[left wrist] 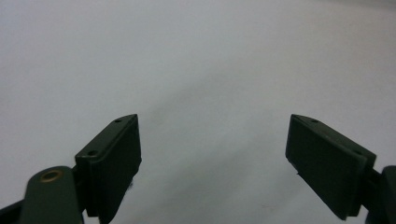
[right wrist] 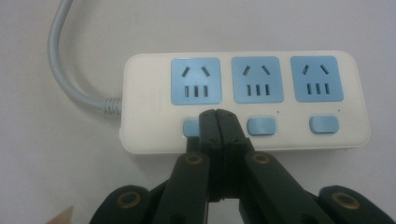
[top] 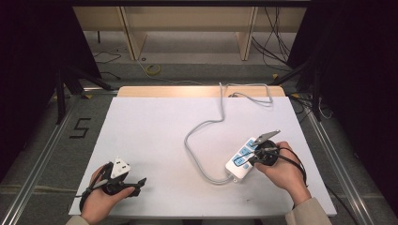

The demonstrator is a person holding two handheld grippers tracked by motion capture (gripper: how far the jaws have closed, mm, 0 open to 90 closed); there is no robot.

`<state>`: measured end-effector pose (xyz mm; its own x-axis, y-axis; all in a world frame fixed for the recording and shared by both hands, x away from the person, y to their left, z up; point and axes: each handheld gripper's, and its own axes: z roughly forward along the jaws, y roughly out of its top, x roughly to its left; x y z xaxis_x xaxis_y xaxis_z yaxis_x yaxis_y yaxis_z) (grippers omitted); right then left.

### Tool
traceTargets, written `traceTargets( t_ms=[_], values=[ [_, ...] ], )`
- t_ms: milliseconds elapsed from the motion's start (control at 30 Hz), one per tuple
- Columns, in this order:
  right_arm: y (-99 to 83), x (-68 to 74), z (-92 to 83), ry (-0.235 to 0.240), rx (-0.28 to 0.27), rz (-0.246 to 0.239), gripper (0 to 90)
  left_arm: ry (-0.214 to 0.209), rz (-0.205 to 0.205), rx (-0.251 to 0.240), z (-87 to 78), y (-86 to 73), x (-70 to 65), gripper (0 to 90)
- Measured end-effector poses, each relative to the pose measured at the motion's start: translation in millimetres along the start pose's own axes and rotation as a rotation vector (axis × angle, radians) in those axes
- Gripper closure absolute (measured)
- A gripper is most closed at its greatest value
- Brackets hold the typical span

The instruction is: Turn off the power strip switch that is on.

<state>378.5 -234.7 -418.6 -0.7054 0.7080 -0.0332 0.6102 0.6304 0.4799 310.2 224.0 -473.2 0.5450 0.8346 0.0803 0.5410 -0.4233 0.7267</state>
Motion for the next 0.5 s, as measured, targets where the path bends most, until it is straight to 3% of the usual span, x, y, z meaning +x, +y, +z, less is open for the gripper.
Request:
traceTargets(
  t_ms=[500],
  values=[
    [7.4,1.1,3.9,0.014,0.022,-0.008,90.0,0.0,0.0,0.0,0.3,-0.1,0.1,17.9]
  ],
)
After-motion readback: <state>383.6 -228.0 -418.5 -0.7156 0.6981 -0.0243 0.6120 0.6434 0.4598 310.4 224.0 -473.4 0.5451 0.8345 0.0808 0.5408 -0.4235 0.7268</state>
